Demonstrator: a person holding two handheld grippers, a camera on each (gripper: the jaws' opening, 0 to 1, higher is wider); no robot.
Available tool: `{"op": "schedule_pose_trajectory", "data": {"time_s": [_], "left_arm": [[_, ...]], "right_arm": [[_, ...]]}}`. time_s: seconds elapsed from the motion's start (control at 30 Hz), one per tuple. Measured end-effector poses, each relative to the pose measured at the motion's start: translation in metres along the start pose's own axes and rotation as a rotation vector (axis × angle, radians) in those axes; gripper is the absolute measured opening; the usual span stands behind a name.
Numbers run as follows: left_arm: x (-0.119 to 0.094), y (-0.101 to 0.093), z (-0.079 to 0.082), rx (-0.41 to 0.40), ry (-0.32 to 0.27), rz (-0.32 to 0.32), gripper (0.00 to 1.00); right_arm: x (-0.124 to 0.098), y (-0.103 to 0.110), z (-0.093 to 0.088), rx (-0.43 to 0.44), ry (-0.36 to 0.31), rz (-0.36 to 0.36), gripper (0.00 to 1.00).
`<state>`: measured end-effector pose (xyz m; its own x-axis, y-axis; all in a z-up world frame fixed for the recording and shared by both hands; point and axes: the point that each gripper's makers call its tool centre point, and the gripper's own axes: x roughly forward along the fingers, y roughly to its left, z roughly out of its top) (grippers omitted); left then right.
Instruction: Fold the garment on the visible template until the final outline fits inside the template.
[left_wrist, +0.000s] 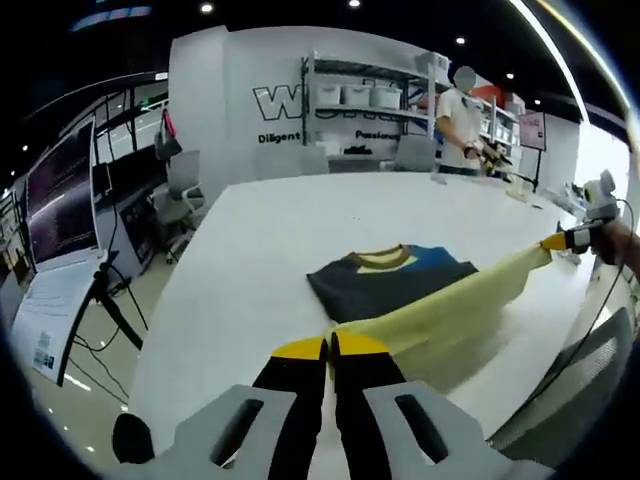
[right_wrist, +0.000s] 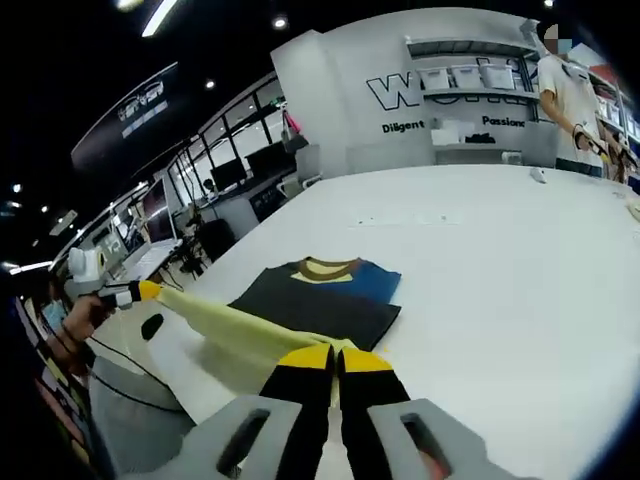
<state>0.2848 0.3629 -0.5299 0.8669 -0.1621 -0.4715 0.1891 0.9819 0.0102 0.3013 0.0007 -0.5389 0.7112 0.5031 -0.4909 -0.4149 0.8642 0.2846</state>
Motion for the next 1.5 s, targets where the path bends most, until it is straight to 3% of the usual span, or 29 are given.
{"op": "schedule_pose_trajectory", "data": {"time_s": [0.13,0.17,0.23,0.47,0.67,0.8,1.13,1.2,1.27,1.33,1.5], "left_arm": [[0.011,0.003,0.009,-0.024,-0.033,0.007,0.00],[0.014,0.005,0.013,-0.006,-0.047,0.025,0.00],[0.019,0.005,0.018,0.011,-0.066,0.031,0.00],[0.035,0.010,0.030,0.037,-0.094,0.041,0.00],[0.060,0.018,0.048,-0.003,-0.118,0.048,0.00],[0.074,0.022,0.058,0.037,-0.135,0.062,0.00],[0.105,0.031,0.062,0.095,-0.130,0.083,0.00],[0.115,0.033,0.065,0.112,-0.129,0.082,0.00],[0.121,0.034,0.072,0.086,-0.150,0.065,0.00],[0.129,0.037,0.076,0.063,-0.151,0.061,0.01],[0.157,0.039,0.078,0.109,-0.127,0.061,0.01]], "right_arm": [[0.011,-0.007,0.012,0.013,-0.065,-0.012,0.00],[0.014,-0.007,0.016,0.053,-0.088,0.002,0.00],[0.018,-0.011,0.021,0.051,-0.112,-0.004,0.00],[0.037,-0.021,0.034,0.044,-0.139,-0.029,0.00],[0.056,-0.031,0.049,0.062,-0.170,-0.046,0.00],[0.066,-0.034,0.060,0.059,-0.191,-0.055,0.00],[0.087,-0.043,0.074,0.066,-0.216,-0.081,0.00],[0.094,-0.044,0.083,0.068,-0.258,-0.058,0.00],[0.097,-0.049,0.084,0.072,-0.260,-0.067,0.00],[0.102,-0.052,0.088,0.047,-0.272,-0.072,0.00],[0.123,-0.063,0.089,-0.010,-0.267,-0.107,0.00]]}}
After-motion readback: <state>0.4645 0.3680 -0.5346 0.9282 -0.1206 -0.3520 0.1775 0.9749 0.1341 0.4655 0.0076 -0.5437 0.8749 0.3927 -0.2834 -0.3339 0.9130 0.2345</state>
